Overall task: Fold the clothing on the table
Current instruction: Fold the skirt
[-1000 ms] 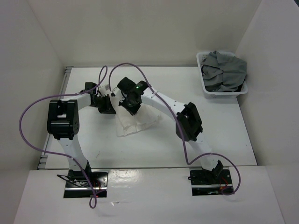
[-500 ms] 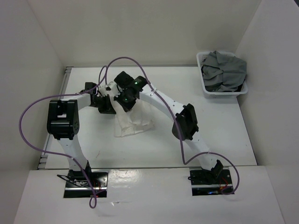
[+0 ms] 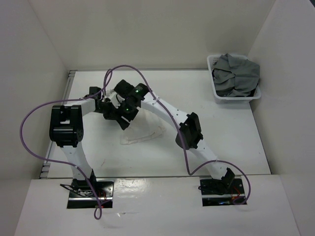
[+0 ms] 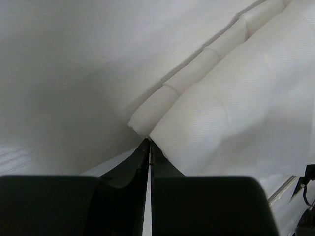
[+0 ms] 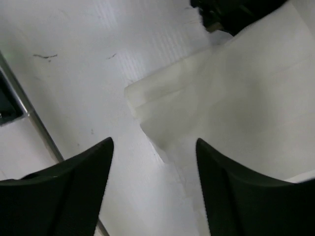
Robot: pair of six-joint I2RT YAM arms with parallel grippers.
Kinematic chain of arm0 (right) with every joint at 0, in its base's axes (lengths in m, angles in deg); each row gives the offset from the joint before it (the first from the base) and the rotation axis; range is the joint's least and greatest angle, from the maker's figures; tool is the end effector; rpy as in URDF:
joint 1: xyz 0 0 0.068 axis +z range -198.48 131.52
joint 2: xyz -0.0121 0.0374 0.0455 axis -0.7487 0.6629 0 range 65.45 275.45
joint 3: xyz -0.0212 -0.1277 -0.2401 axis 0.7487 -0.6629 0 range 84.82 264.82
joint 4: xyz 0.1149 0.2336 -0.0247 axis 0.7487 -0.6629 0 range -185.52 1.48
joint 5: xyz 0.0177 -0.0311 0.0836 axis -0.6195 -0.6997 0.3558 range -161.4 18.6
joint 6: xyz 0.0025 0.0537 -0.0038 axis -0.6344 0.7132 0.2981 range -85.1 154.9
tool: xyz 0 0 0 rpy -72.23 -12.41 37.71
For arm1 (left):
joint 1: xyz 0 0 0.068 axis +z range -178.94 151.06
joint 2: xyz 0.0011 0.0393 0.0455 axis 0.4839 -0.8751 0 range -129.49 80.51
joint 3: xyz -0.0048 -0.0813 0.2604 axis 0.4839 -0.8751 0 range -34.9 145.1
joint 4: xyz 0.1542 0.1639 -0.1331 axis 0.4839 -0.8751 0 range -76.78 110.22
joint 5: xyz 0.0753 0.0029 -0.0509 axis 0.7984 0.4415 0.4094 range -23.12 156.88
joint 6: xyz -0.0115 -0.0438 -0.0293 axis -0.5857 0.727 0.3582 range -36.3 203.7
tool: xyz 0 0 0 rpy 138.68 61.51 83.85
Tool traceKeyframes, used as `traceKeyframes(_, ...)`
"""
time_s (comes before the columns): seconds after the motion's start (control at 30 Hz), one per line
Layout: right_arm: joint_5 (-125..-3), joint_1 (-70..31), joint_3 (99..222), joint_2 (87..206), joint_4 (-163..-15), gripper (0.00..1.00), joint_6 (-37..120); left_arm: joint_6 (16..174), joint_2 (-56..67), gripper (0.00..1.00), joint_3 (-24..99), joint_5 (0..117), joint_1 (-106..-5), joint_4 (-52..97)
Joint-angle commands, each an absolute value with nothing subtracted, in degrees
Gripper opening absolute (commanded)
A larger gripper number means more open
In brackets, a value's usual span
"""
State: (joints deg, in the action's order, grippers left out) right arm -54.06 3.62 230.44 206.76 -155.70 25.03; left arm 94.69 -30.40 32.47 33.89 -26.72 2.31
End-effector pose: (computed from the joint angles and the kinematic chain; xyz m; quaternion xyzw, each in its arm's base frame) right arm 0.3081 0.4130 0.2607 -0.5250 0.8057 0.2203 0.1636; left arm 0.3832 -0.0046 0.1437 -0.0373 0.9311 -0.2924 0.2147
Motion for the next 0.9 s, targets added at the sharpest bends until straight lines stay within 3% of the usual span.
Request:
traceKeyframes(0.0, -48.64, 4.17, 236.33, 206.51, -157.78, 0.76, 23.48, 94.95, -29.97, 0.06, 32.25, 32.25, -26.57, 2.02)
traceKeyframes(0.07, -46.63, 4.17, 238.97, 205.90, -159.53, 0.83, 22.95, 94.95, -29.97, 0.06, 32.25, 32.25, -26.57, 2.02)
traceKeyframes(0.3, -47.84, 4.17, 245.40, 201.52, -162.97, 0.87, 20.57, 94.95, -27.33, 0.06, 32.77, 32.78, -25.17, 0.97)
traceKeyframes(0.37, -48.54, 2.42, 242.68, 199.40, -162.97, 0.87, 19.96, 94.95, -24.97, 0.13, 32.78, 32.26, -22.46, -0.95)
traceKeyframes(0.43, -49.16, 1.18, 237.96, 195.38, -162.97, 0.87, 19.95, 93.21, -23.03, 0.24, 34.17, 32.25, -20.34, -3.84)
traceKeyframes(0.6, -57.48, 1.18, 216.28, 181.05, -152.53, 0.94, 19.95, 90.30, -12.58, 0.72, 35.93, 34.70, -12.79, -9.04)
traceKeyframes(0.73, -65.83, -0.22, 199.29, 166.05, -144.09, 0.99, 19.43, 88.46, -3.19, 0.88, 37.43, 35.94, -11.45, -11.42)
traceKeyframes(0.87, -67.80, -8.11, 181.44, 155.14, -134.51, 0.99, 19.43, 87.23, 1.05, 0.97, 37.43, 29.02, -11.45, -14.05)
